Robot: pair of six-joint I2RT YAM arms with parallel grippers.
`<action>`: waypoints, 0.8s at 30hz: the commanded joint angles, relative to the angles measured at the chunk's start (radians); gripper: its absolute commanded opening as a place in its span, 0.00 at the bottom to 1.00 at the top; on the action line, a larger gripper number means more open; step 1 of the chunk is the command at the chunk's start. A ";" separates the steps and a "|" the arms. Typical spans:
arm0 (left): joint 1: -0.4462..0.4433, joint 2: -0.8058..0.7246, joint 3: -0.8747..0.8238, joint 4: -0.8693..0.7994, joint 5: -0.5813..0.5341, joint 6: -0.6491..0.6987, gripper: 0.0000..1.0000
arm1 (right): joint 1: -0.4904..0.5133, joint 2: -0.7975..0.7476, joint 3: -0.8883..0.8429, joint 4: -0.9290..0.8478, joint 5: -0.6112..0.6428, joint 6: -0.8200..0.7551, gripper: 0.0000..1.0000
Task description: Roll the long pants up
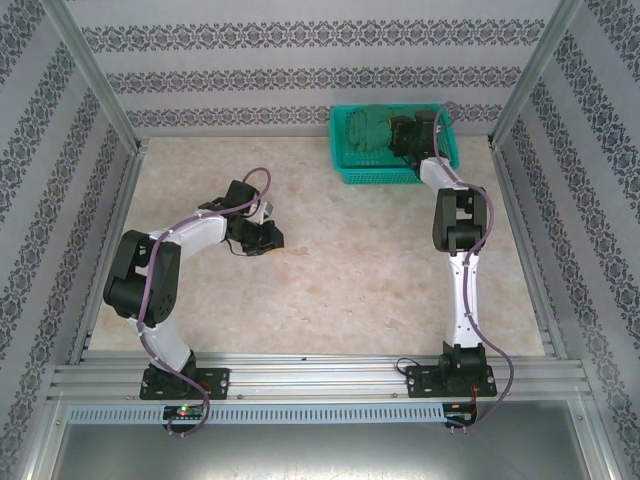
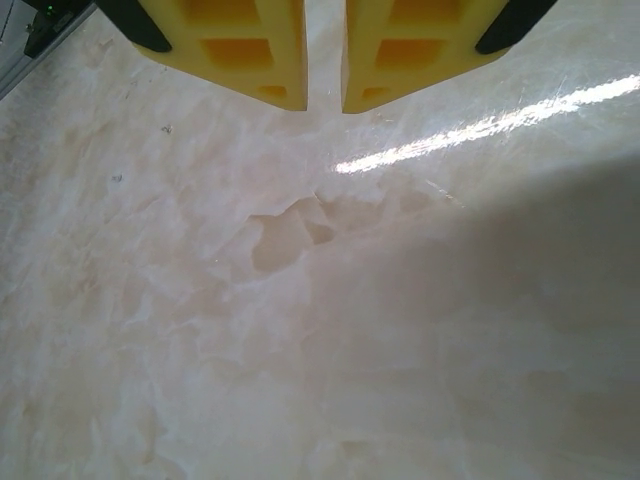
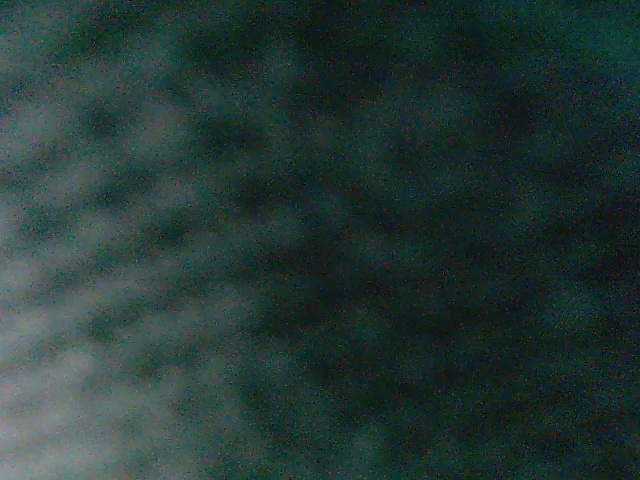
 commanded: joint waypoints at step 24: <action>0.008 -0.025 0.080 -0.046 -0.058 0.011 0.39 | 0.098 -1.007 -0.899 -0.174 0.026 -0.169 0.98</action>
